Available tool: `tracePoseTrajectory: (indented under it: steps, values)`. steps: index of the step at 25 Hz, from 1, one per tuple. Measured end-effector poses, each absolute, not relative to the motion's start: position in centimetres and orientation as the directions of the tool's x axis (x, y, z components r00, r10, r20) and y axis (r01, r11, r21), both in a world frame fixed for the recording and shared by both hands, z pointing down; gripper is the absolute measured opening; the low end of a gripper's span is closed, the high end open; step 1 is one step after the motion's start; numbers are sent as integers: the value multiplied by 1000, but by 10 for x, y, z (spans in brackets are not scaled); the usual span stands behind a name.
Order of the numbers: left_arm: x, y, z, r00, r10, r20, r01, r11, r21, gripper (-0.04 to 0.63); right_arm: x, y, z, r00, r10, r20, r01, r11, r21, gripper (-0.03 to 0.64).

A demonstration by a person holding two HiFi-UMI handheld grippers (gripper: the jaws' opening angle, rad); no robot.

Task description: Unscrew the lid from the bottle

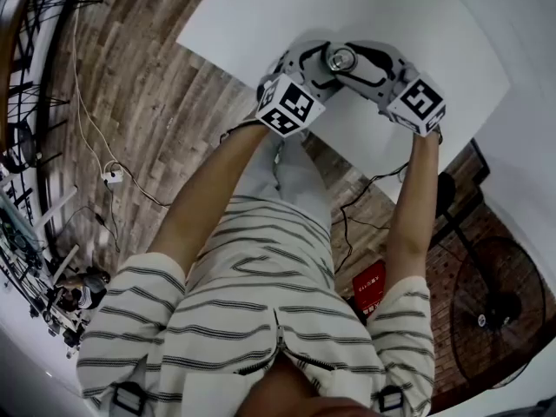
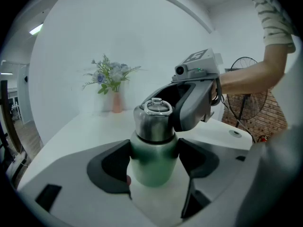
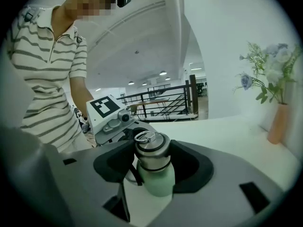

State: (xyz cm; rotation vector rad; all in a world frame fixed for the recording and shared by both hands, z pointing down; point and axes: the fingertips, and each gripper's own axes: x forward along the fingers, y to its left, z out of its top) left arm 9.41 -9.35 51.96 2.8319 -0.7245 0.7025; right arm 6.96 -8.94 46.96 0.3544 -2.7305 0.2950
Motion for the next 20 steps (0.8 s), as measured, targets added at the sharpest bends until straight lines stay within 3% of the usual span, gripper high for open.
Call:
tracePoseTrajectory:
  steps: [4, 6, 7, 10, 16, 20]
  values:
    - [93, -93, 520, 774, -421, 473, -484, -875, 13, 321, 70, -89, 472, -888, -194, 416, -277, 949, -149, 252]
    - [94, -94, 521, 773, -422, 474, -485, -875, 12, 321, 70, -89, 471, -882, -229, 412, -316, 936, -157, 286]
    - [94, -94, 521, 773, -423, 473, -486, -874, 12, 321, 69, -88, 467, -882, -259, 394, -343, 925, -161, 325]
    - [94, -95, 520, 773, -424, 471, -487, -873, 12, 322, 70, -90, 453, -854, -404, 327, -464, 877, -128, 341]
    - [93, -95, 522, 771, -429, 471, -494, -869, 16, 322, 78, -92, 452, -676, -695, 244, -734, 663, -144, 330]
    - [94, -94, 521, 770, -429, 473, -493, -870, 15, 321, 78, -90, 457, -551, -796, 252, -834, 530, -151, 325]
